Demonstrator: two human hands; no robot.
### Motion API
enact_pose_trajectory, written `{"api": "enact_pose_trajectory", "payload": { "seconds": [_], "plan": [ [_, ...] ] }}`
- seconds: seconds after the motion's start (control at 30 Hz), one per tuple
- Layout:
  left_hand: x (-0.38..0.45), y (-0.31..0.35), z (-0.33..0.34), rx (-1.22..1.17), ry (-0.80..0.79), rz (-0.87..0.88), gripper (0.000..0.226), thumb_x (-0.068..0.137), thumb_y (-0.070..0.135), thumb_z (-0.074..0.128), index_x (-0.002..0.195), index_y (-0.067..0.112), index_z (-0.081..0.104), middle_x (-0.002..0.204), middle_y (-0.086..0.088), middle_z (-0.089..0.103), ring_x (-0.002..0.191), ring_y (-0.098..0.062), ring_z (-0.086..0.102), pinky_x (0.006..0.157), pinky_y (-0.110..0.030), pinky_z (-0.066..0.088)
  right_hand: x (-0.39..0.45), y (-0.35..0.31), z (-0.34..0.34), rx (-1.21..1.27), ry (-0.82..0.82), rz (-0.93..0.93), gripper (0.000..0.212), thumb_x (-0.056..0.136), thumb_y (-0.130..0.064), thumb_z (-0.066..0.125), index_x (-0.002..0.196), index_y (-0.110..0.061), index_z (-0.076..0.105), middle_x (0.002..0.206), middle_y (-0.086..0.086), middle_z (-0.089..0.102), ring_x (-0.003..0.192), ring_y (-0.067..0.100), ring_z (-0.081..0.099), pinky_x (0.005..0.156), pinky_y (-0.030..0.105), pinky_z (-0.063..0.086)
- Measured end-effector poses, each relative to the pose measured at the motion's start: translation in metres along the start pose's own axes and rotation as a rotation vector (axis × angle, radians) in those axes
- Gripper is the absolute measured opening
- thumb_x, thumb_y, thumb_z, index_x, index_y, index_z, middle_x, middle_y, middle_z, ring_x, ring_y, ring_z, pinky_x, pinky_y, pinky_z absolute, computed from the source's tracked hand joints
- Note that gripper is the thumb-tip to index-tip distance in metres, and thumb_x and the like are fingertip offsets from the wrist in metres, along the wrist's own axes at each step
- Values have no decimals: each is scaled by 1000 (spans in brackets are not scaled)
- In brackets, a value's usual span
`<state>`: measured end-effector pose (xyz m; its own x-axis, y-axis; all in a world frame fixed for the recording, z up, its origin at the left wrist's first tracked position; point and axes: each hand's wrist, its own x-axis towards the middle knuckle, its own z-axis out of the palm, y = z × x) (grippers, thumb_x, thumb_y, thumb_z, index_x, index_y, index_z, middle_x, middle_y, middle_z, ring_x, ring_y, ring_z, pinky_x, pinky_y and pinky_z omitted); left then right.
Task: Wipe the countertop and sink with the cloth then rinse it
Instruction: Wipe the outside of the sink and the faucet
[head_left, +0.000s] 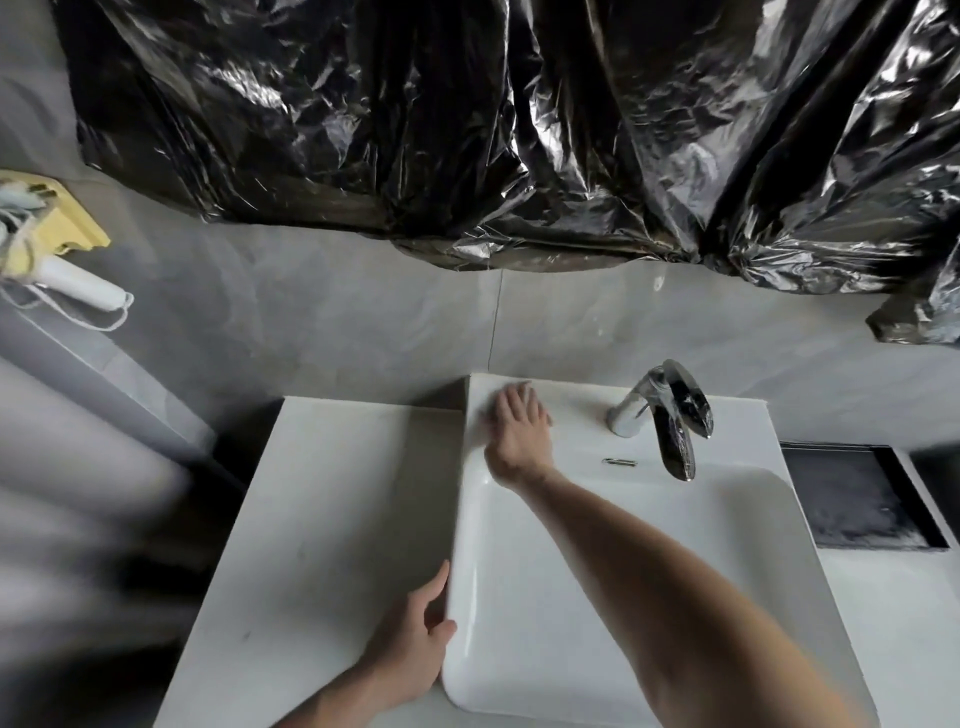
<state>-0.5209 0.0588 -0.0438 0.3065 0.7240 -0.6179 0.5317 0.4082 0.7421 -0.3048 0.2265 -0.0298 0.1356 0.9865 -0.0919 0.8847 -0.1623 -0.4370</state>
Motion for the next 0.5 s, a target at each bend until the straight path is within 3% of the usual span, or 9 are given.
{"api": "enact_pose_trajectory", "payload": {
  "seconds": [0.13,0.23,0.37,0.5],
  "plan": [
    [-1,-1,-1,-6,3,-13,85,80,26,61,159,29,29,146,20,54,135,4,49,119,-31,36,-5,-28,18,-17,-117,-233,70,91,-10,42,160,-7,32,171,11,19,159,35,5,128,41,-1],
    [-7,6,-1,41,26,8,79,85,23,59,158,29,30,144,20,55,131,3,52,113,-20,38,-11,1,8,-9,-69,-357,73,86,-3,38,159,-11,35,169,7,24,159,31,10,127,37,2],
    [-10,11,-1,50,22,31,72,94,15,56,158,32,27,128,27,63,115,10,58,88,1,38,-21,74,-12,-23,115,-64,79,79,7,44,156,-10,39,167,11,31,158,32,13,128,50,15],
    [-9,10,-1,1,-6,16,73,96,10,55,160,28,24,128,28,64,118,12,58,104,-10,39,-51,86,-15,50,256,57,76,72,19,45,144,-2,53,156,14,48,155,35,26,128,38,18]
  ]
}}
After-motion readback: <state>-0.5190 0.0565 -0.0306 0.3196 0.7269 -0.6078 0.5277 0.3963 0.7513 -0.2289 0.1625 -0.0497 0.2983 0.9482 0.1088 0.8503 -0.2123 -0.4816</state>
